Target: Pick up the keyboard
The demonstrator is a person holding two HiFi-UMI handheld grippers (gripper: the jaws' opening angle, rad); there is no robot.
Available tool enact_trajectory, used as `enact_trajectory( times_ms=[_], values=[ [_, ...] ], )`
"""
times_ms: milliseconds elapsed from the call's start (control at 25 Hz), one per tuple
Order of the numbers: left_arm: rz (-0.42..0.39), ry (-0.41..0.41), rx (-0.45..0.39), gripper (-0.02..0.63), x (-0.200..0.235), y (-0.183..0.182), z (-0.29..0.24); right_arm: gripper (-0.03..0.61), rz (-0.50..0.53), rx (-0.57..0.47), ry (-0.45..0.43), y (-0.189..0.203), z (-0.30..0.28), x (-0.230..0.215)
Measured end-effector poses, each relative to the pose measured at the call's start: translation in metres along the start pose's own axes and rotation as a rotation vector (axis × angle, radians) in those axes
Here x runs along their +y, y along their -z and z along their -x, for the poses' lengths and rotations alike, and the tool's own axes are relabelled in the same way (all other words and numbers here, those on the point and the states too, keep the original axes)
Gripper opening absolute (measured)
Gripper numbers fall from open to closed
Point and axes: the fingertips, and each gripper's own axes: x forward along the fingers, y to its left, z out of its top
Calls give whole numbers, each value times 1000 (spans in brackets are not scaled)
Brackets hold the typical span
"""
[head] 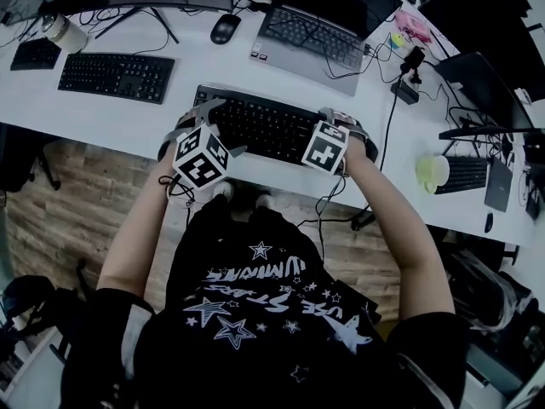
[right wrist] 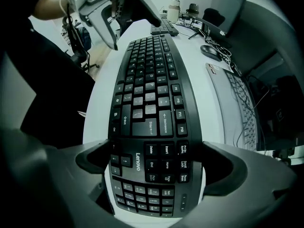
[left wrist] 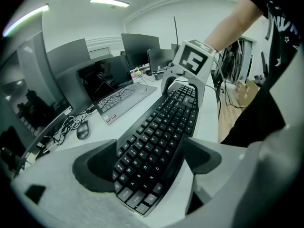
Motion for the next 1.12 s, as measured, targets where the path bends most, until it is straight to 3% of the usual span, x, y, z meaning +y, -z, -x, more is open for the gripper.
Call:
enact_trajectory(
  times_ms=[160,400,640,880,1000,1120],
  values=[
    [-93,30,21,434,19,-17,-6,572,3,-4,84,-3,4,6],
    [-236,148,109,434,31,-29,-36,572,-42,-27,63,-7,2,12],
    [-380,369,263,434,19,-25,-60,572,-43,-22,72,-9,4,12],
    [-411,682,515,433,0,6,-62,572,-45,-18,87,-7,4,13],
    [-435,774,611,433,-3,12,-61,572,-44,-18,92,-8,4,13],
    [-459,817,686,433,-2,13,-62,572,-42,-18,99,-8,5,13]
  ],
)
